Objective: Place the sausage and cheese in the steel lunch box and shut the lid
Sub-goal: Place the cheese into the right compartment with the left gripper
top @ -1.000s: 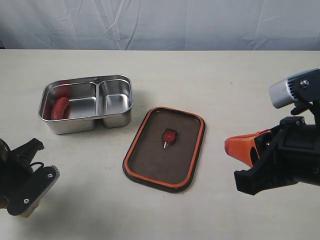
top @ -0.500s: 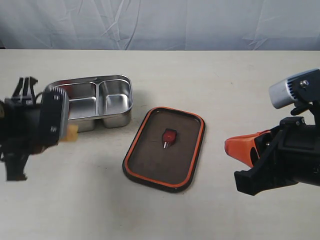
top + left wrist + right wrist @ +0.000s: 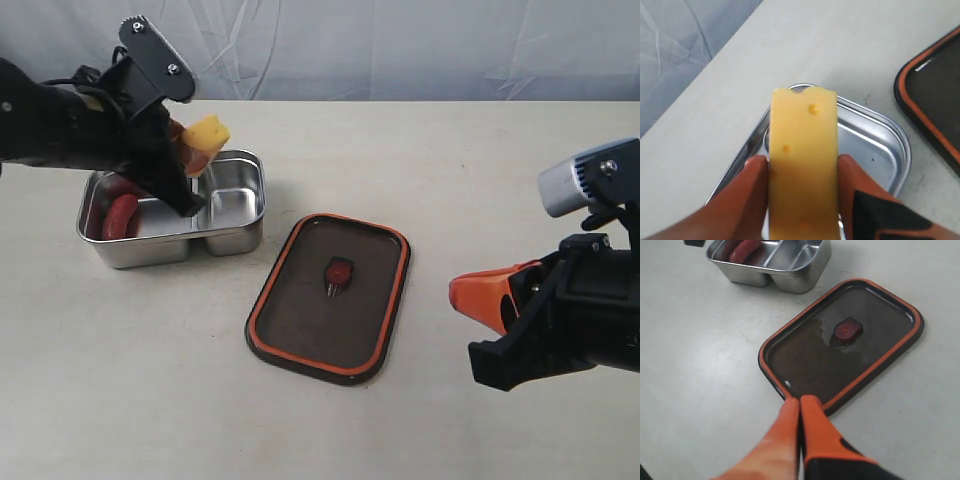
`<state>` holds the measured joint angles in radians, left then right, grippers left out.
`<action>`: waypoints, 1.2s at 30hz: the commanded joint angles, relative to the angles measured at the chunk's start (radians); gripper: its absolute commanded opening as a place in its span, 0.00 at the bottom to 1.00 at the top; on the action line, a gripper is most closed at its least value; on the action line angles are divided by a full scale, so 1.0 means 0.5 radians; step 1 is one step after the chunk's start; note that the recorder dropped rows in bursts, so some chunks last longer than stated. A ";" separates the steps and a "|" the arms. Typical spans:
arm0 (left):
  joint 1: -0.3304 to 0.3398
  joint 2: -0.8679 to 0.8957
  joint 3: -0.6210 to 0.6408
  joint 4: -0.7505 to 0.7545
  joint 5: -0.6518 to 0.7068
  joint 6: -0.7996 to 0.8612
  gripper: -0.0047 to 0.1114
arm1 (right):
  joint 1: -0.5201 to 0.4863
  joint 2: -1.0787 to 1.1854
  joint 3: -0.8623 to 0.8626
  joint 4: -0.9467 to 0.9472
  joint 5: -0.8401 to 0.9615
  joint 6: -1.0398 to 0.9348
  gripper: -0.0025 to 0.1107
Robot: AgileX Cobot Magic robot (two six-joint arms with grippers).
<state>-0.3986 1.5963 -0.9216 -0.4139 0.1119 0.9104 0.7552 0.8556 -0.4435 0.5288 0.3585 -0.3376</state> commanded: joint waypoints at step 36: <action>-0.001 0.024 -0.353 -0.319 0.570 -0.189 0.04 | -0.040 -0.013 0.008 0.022 -0.165 0.534 0.02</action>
<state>-0.3986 1.6755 -1.1035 -0.5605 0.3298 0.8787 0.7511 0.8556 -0.4435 0.5523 0.3216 -0.1166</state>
